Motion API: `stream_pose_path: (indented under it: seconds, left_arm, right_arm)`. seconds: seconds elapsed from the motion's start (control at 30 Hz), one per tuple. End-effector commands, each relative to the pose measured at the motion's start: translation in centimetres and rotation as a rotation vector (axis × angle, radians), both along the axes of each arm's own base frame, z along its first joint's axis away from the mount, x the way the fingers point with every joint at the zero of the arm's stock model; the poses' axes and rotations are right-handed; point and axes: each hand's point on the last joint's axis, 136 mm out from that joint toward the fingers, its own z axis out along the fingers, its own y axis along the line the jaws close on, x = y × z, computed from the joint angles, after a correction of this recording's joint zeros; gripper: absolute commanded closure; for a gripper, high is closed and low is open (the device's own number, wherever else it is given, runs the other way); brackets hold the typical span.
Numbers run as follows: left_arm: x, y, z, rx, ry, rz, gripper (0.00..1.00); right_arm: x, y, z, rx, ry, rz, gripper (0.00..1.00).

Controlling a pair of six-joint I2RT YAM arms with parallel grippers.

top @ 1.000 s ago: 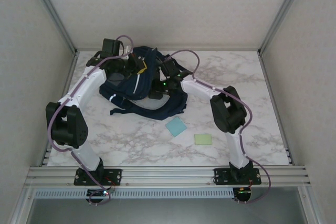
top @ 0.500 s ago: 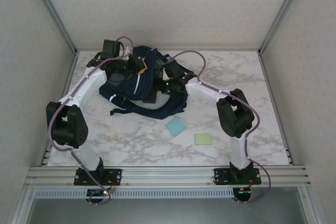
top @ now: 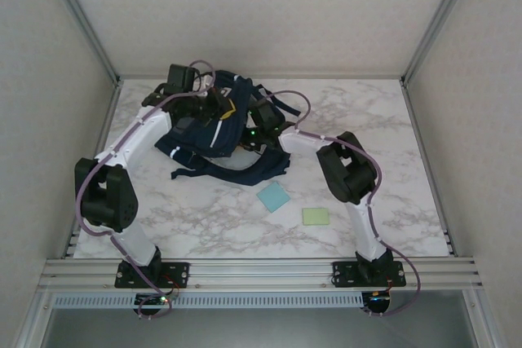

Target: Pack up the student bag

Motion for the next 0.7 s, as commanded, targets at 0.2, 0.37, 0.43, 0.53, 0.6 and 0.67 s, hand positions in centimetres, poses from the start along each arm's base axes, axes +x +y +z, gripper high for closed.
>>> stream_pose_path:
  seconds: [0.2, 0.37, 0.43, 0.53, 0.6, 0.67]
  left_arm:
    - [-2.8, -3.6, 4.8, -0.106, -0.073, -0.091, 1.0]
    - [-1.5, -2.8, 4.3, -0.069, -0.088, -0.054, 1.0]
    - [-0.8, -2.6, 3.9, -0.065, -0.082, -0.043, 1.0]
    - [0.3, -2.4, 3.6, -0.06, -0.08, -0.026, 1.0]
    - [0.8, -2.4, 3.6, -0.05, -0.087, -0.016, 1.0]
    - [1.1, -2.3, 3.6, -0.041, -0.093, -0.003, 1.0]
  right_arm:
    - [3.0, 4.2, 4.5, 0.192, -0.068, 0.017, 0.67]
    - [1.5, 0.8, 4.5, 0.133, -0.074, -0.007, 0.58]
    - [0.5, -1.0, 4.6, 0.102, -0.076, -0.013, 0.54]
    - [-1.1, -4.1, 5.3, 0.022, -0.099, -0.021, 0.49]
    - [-2.5, -6.2, 5.4, -0.044, -0.114, -0.017, 0.44]
    - [-3.9, -8.1, 5.3, -0.11, -0.11, -0.012, 0.4]
